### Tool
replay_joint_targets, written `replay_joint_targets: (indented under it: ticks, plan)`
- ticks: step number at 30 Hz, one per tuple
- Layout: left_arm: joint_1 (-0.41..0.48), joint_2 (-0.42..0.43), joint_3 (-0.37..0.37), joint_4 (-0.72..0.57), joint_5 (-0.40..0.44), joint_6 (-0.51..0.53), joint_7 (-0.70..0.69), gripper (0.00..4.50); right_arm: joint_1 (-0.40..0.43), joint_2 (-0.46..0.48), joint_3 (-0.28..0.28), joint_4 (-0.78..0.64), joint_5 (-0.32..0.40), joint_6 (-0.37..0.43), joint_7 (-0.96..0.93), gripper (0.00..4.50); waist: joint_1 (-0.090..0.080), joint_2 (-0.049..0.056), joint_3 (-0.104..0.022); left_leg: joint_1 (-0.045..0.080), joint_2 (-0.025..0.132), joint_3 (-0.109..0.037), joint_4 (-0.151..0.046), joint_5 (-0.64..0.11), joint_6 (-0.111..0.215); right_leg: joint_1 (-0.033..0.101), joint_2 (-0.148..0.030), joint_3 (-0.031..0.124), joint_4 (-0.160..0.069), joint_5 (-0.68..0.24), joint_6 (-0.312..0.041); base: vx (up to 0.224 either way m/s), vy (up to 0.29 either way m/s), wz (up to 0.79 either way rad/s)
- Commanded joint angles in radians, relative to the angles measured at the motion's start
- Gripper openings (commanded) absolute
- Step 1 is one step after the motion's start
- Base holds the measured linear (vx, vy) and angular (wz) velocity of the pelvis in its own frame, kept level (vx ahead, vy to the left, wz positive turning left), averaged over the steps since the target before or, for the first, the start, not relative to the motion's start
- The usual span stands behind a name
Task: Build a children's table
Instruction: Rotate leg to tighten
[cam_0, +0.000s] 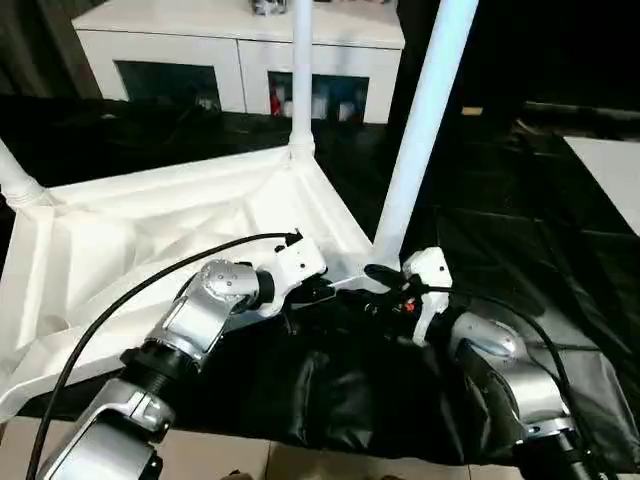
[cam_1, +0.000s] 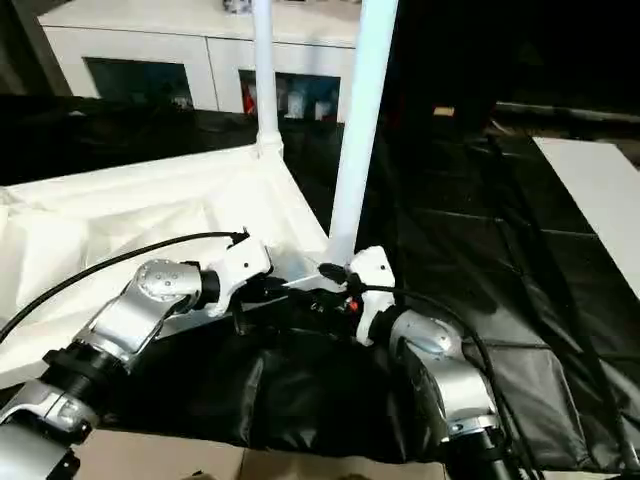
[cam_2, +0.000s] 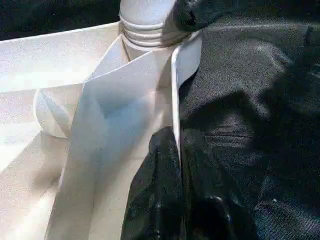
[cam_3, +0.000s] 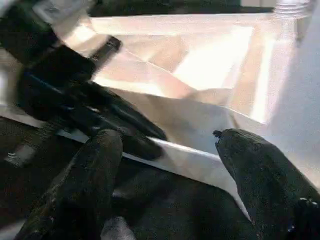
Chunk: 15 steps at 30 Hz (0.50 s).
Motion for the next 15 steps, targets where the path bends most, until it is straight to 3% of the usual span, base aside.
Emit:
replay_joint_targets:
  ticks: [1, 3, 7, 13, 15]
  plan:
    - [0.008, -0.008, -0.024, 0.038, 0.016, -0.007, 0.011, 0.0, 0.0, -0.009, 0.0, 0.002, -0.035, -0.028, -0.01, 3.51, -0.001, -0.004, -0.054, 0.004, 0.03, -0.009, -0.084, -0.273, 0.012, 0.042, -0.06, 0.03, -0.083, -0.353, -0.156, 0.0, 0.0, 0.0]
    - [0.007, -0.016, -0.016, 0.044, 0.02, -0.016, 0.016, 0.0, -0.002, -0.005, 0.026, 0.01, -0.09, -0.119, -0.036, 3.51, -0.002, -0.004, -0.054, 0.003, 0.029, -0.009, -0.084, -0.268, 0.01, 0.043, -0.061, 0.03, -0.083, -0.348, -0.156, 0.0, 0.0, 0.0]
    - [0.01, -0.018, -0.02, 0.045, 0.023, -0.021, 0.003, 0.0, 0.016, 0.002, 0.027, -0.017, -0.113, -0.232, -0.049, 3.51, -0.002, -0.003, -0.053, 0.004, 0.03, -0.009, -0.084, -0.282, 0.014, 0.039, -0.062, 0.031, -0.086, -0.37, -0.147, 0.0, 0.0, 0.0]
    - [0.02, -0.003, -0.025, 0.031, 0.023, -0.017, -0.022, 0.0, 0.035, -0.061, 0.03, -0.024, -0.136, -0.236, -0.004, 3.51, -0.001, -0.002, -0.054, 0.001, 0.029, -0.009, -0.085, -0.273, 0.026, 0.045, -0.058, 0.031, -0.081, -0.317, -0.163, 0.0, 0.0, 0.0]
    - [0.02, 0.003, -0.022, 0.032, 0.024, -0.021, -0.028, 0.0, 0.051, -0.091, 0.022, -0.037, -0.114, -0.223, 0.039, 3.51, -0.002, -0.003, -0.055, -0.002, 0.028, -0.009, -0.083, -0.264, 0.035, 0.048, -0.059, 0.031, -0.08, -0.298, -0.169, 0.0, 0.0, 0.0]
